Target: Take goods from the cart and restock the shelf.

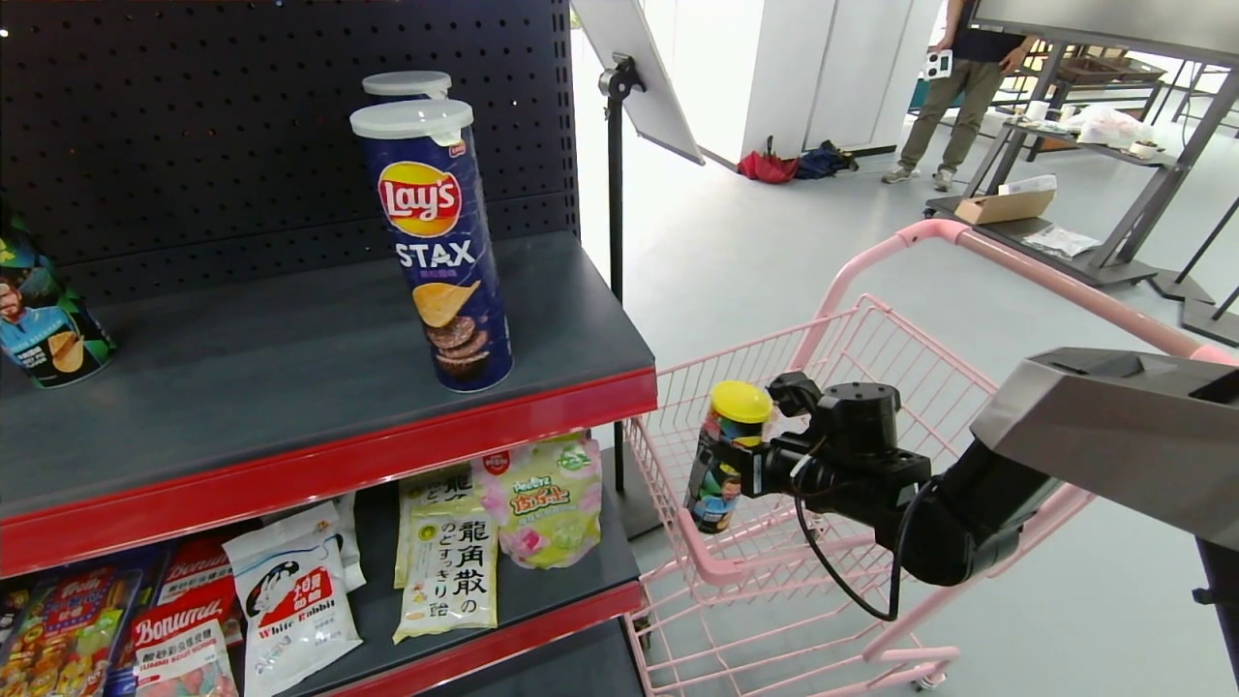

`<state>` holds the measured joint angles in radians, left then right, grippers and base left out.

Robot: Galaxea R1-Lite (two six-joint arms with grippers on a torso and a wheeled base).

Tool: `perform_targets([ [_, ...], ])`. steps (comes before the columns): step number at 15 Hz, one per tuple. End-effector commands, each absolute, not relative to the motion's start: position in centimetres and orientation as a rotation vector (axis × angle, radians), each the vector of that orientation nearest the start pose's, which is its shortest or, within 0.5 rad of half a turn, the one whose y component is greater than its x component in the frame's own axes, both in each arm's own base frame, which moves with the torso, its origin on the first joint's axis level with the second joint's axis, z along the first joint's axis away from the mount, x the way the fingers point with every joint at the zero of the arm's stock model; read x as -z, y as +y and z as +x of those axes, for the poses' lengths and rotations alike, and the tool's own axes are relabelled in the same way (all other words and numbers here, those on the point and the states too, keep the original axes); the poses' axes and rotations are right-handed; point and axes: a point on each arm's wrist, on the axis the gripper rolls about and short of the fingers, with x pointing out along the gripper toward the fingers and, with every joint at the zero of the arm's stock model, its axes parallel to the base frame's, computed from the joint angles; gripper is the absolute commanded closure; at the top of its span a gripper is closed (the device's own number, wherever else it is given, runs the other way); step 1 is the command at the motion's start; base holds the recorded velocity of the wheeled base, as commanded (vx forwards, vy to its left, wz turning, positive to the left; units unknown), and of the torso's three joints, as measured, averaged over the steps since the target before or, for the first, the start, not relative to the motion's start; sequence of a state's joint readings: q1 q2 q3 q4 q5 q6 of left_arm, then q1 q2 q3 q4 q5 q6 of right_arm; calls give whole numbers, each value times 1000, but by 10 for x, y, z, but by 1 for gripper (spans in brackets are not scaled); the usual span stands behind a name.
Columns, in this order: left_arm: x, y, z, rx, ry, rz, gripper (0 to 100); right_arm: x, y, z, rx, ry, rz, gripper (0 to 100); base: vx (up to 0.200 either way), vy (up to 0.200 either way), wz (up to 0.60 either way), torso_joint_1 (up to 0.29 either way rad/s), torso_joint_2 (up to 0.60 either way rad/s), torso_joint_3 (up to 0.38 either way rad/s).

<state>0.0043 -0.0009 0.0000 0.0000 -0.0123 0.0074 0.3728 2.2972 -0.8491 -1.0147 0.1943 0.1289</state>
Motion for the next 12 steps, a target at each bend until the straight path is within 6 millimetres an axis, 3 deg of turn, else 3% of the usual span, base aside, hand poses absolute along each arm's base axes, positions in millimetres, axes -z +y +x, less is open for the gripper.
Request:
perform_targets([
  [1, -75, 0, -23, 8, 0, 8, 0, -33, 144, 359, -515, 440, 83, 100, 0, 0, 0, 0, 0, 0],
  [2, -75, 0, -23, 8, 0, 8, 0, -37, 144, 359, -513, 431, 83, 100, 0, 0, 0, 0, 0, 0],
  [3, -75, 0, -23, 8, 0, 8, 0, -76, 141, 350, -506, 383, 83, 100, 0, 0, 0, 0, 0, 0],
  [5, -75, 0, -23, 8, 0, 8, 0, -128, 133, 331, -486, 353, 79, 100, 0, 0, 0, 0, 0, 0],
  [6, -75, 0, -23, 8, 0, 8, 0, -176, 125, 312, -464, 303, 80, 100, 0, 0, 0, 0, 0, 0],
  [7, -75, 0, -23, 8, 0, 8, 0, -194, 121, 303, -452, 282, 81, 100, 0, 0, 0, 0, 0, 0],
  [8, -75, 0, -23, 8, 0, 8, 0, -231, 111, 277, -408, 218, 83, 100, 0, 0, 0, 0, 0, 0],
  [10, -75, 0, -23, 8, 0, 8, 0, -255, 100, 243, -357, 135, 76, 100, 0, 0, 0, 0, 0, 0],
  [12, -75, 0, -23, 8, 0, 6, 0, -258, 78, 204, -259, 93, 8, 100, 0, 0, 0, 0, 0, 0],
])
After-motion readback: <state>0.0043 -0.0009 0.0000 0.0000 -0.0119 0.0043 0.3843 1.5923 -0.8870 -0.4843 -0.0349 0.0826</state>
